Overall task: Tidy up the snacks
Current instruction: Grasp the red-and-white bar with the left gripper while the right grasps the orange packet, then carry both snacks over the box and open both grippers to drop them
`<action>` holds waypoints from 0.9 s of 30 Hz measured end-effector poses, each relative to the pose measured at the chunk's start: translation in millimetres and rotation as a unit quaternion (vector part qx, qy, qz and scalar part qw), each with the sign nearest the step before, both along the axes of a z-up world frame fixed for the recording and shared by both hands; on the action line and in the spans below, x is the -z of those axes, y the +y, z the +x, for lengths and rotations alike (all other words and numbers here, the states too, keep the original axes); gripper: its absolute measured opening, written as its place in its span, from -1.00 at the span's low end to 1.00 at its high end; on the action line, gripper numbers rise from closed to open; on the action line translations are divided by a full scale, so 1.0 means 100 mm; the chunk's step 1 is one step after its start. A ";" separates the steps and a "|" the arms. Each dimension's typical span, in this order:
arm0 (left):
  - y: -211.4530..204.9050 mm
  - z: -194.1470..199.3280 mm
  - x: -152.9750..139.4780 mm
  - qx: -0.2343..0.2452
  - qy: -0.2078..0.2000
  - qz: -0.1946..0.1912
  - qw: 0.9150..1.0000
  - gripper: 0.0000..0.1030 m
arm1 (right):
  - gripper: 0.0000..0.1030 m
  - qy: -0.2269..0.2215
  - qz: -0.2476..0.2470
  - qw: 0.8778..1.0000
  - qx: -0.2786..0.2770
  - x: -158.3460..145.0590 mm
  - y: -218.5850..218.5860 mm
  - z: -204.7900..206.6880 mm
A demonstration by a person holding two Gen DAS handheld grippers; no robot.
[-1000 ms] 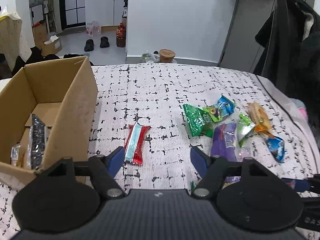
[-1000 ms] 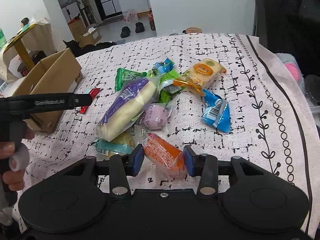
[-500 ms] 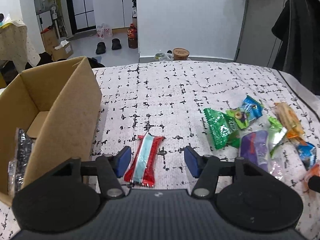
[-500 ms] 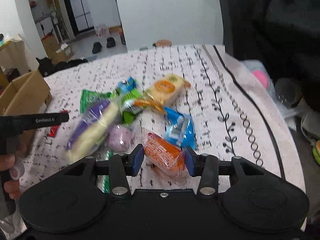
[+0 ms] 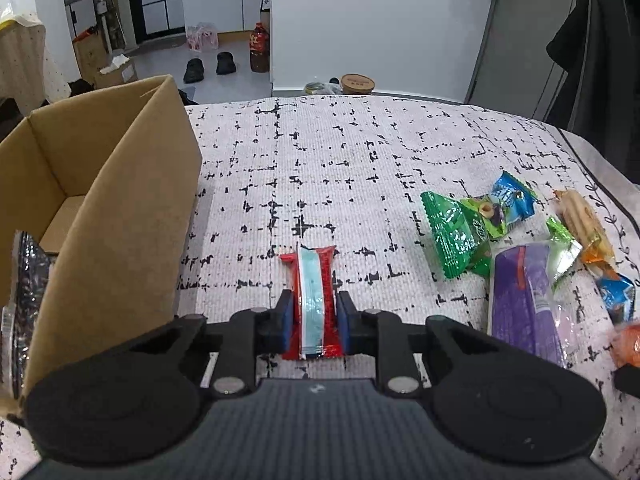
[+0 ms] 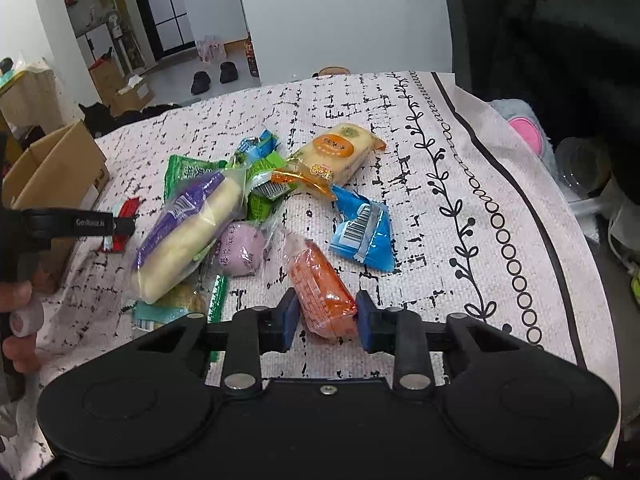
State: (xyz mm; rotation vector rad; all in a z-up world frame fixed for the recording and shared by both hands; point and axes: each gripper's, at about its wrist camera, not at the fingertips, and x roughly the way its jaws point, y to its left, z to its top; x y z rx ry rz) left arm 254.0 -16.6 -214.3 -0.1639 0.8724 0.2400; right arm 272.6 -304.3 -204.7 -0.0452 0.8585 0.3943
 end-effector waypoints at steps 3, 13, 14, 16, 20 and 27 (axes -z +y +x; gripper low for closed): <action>0.01 -0.05 -0.03 0.004 -0.002 -0.006 1.000 -0.61 | -0.50 -0.006 0.009 1.000 -0.002 -0.06 0.02 -0.01; -0.05 -0.33 -0.29 0.024 -0.019 -0.013 0.999 -0.62 | -0.53 -0.024 0.028 0.999 -0.020 -0.23 0.21 -0.03; -0.05 -0.36 -0.32 0.024 -0.021 -0.015 0.999 -0.62 | -0.53 -0.027 0.030 0.999 -0.023 -0.25 0.25 -0.03; -0.04 -0.40 -0.39 0.024 -0.026 -0.017 0.999 -0.62 | -0.53 -0.032 0.033 0.999 -0.027 -0.28 0.31 -0.03; -0.02 -0.46 -0.51 0.023 -0.035 -0.019 0.999 -0.62 | -0.54 -0.039 0.041 0.998 -0.034 -0.35 0.40 -0.04; 0.09 -0.54 -0.71 0.016 -0.051 -0.022 0.998 -0.62 | -0.54 -0.054 0.058 0.996 -0.046 -0.48 0.59 -0.03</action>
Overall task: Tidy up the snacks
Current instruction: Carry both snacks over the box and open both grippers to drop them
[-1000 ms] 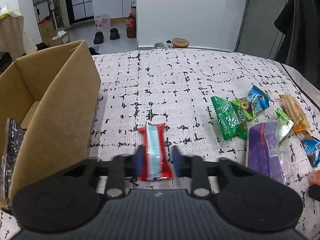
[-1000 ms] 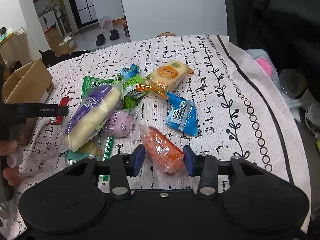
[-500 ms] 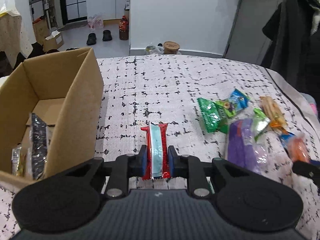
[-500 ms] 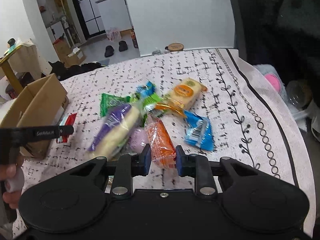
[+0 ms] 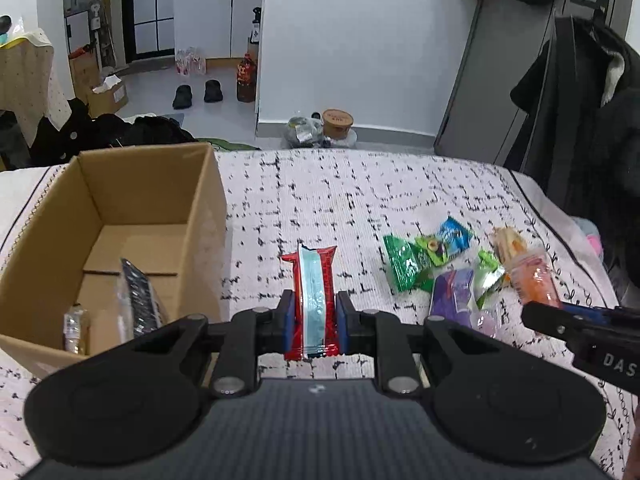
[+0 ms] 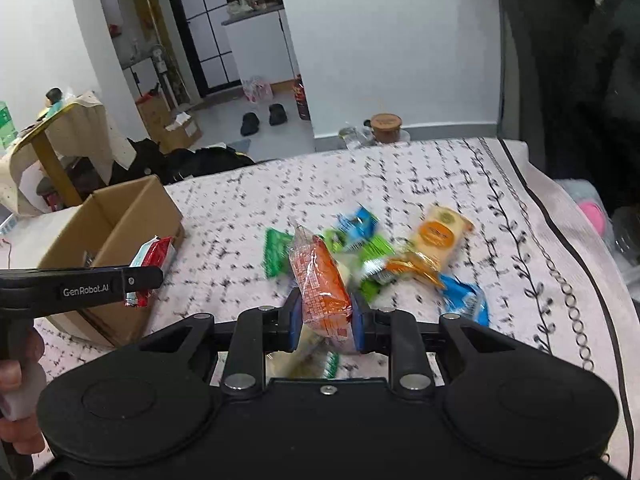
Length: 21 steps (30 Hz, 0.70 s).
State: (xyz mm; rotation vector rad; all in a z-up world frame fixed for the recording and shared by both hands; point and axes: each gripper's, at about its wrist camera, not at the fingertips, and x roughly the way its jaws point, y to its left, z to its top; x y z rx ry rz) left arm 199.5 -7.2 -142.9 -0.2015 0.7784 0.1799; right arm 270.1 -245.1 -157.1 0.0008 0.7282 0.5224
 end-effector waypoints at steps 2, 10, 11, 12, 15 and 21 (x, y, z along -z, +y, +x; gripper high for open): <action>0.04 -0.02 -0.05 -0.004 -0.003 -0.001 1.000 -0.62 | -0.54 -0.005 0.005 1.000 0.000 -0.04 0.05 0.00; 0.20 -0.13 -0.21 -0.015 -0.015 0.003 1.000 -0.62 | -0.53 -0.017 0.023 1.000 -0.013 -0.18 0.26 -0.03; 0.22 -0.14 -0.23 -0.016 -0.017 0.002 1.000 -0.62 | -0.53 -0.018 0.024 0.999 -0.016 -0.19 0.29 -0.03; 0.24 -0.15 -0.25 -0.018 -0.018 0.001 1.000 -0.62 | -0.53 -0.019 0.026 0.999 -0.019 -0.21 0.32 -0.04; 0.32 -0.20 -0.30 -0.025 -0.024 0.001 0.999 -0.62 | -0.53 -0.022 0.031 0.999 -0.029 -0.25 0.42 -0.05; 0.46 -0.28 -0.38 -0.041 -0.031 0.001 0.999 -0.62 | -0.53 -0.028 0.041 0.997 -0.050 -0.33 0.63 -0.04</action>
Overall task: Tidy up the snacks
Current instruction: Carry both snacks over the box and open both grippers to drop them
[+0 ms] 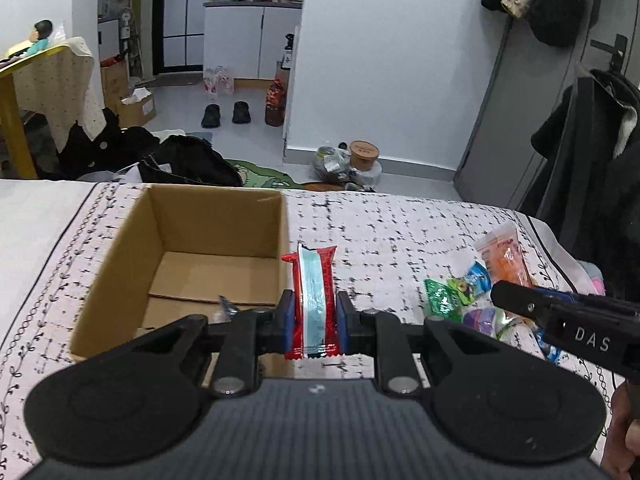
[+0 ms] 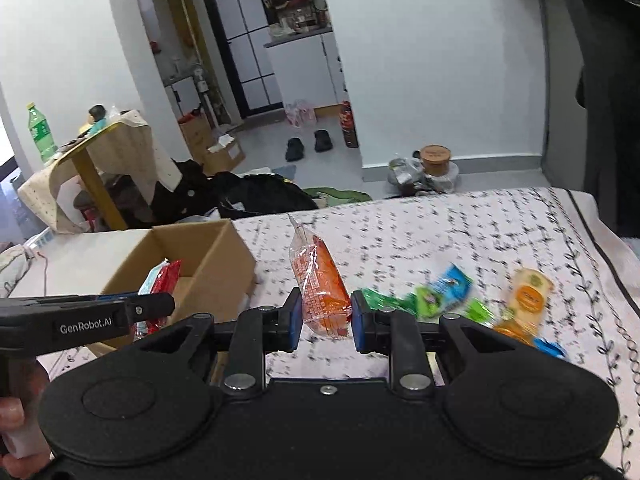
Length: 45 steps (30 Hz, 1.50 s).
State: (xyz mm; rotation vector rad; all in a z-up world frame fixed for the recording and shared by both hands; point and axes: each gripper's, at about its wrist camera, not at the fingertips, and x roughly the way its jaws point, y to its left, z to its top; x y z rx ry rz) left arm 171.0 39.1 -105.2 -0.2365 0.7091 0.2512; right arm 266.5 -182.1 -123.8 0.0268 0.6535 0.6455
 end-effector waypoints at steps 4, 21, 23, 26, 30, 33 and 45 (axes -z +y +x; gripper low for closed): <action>0.12 -0.06 -0.02 -0.014 -0.001 0.005 1.000 -0.62 | -0.53 -0.008 0.004 1.000 -0.017 -0.03 0.14 0.01; 0.73 -0.29 0.04 -0.098 0.025 -0.010 0.995 -0.61 | -0.53 0.001 0.013 0.995 -0.101 -0.07 0.78 0.01; 0.79 -0.31 0.07 -0.107 0.030 -0.014 0.994 -0.61 | -0.53 0.017 0.024 0.994 -0.109 -0.06 0.83 0.02; 0.81 -0.32 0.11 -0.105 0.029 -0.014 0.994 -0.61 | -0.53 0.021 0.026 0.992 -0.120 -0.06 0.90 0.00; 0.82 -0.31 0.13 -0.102 0.028 -0.023 0.994 -0.59 | -0.53 0.028 0.026 0.991 -0.131 -0.06 0.97 0.00; 0.83 -0.34 0.09 -0.112 0.020 -0.017 0.993 -0.55 | -0.53 0.032 0.020 0.989 -0.146 -0.06 1.06 -0.02; 0.82 -0.57 -0.10 -0.136 0.003 0.003 0.991 0.18 | -0.24 0.064 0.035 0.978 -0.194 0.01 1.30 -0.14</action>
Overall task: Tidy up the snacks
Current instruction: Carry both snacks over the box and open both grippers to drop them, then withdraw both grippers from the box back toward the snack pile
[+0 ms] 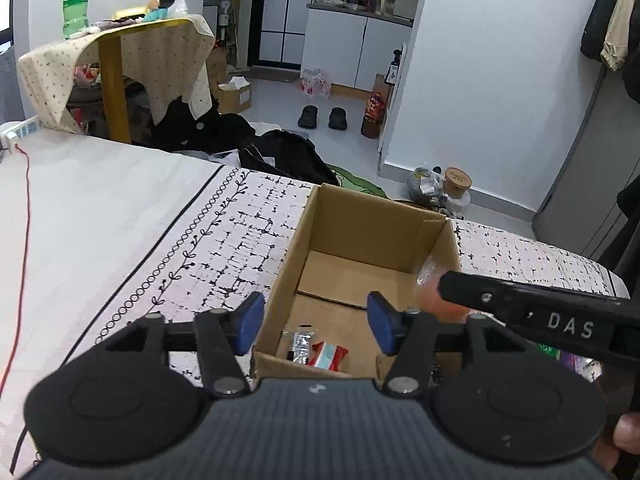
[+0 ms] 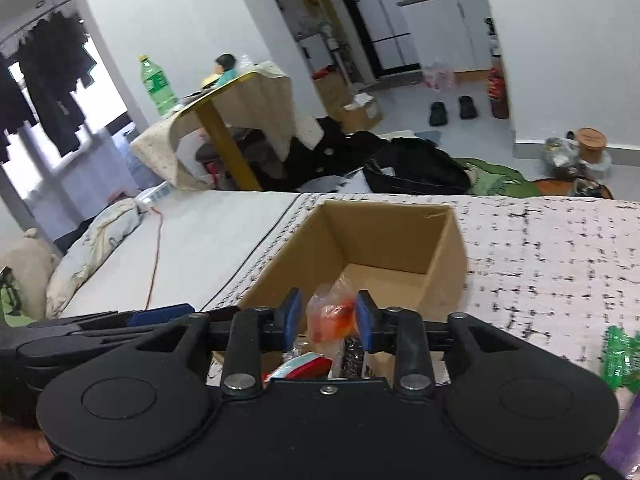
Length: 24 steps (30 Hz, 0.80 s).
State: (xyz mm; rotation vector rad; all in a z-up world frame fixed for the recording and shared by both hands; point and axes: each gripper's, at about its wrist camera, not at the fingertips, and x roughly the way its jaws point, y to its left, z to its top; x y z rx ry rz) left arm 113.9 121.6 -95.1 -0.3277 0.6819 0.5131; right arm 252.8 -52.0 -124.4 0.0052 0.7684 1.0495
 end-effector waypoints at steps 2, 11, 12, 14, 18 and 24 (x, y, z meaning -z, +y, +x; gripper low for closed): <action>0.00 -0.01 -0.01 -0.003 0.001 0.003 1.000 0.30 | -0.21 0.001 0.001 1.000 0.002 -0.01 -0.06 -0.01; -0.04 -0.01 -0.03 -0.005 0.011 -0.012 1.000 0.60 | 0.04 0.001 -0.005 0.998 0.056 -0.02 -0.52 0.09; -0.06 -0.01 -0.04 -0.005 0.012 -0.014 1.000 0.61 | 0.08 0.002 -0.007 0.998 0.061 -0.02 -0.57 0.10; -0.09 0.00 -0.04 -0.003 0.011 -0.019 1.000 0.66 | 0.22 0.001 -0.014 0.998 0.069 -0.02 -0.65 0.10; -0.19 0.03 -0.02 0.008 0.016 -0.024 1.000 0.73 | 0.35 -0.008 -0.017 0.997 0.075 -0.03 -0.82 0.06; -0.36 0.06 0.00 0.027 0.011 -0.027 0.999 0.90 | 0.56 -0.012 -0.019 0.996 0.090 -0.03 -1.03 0.04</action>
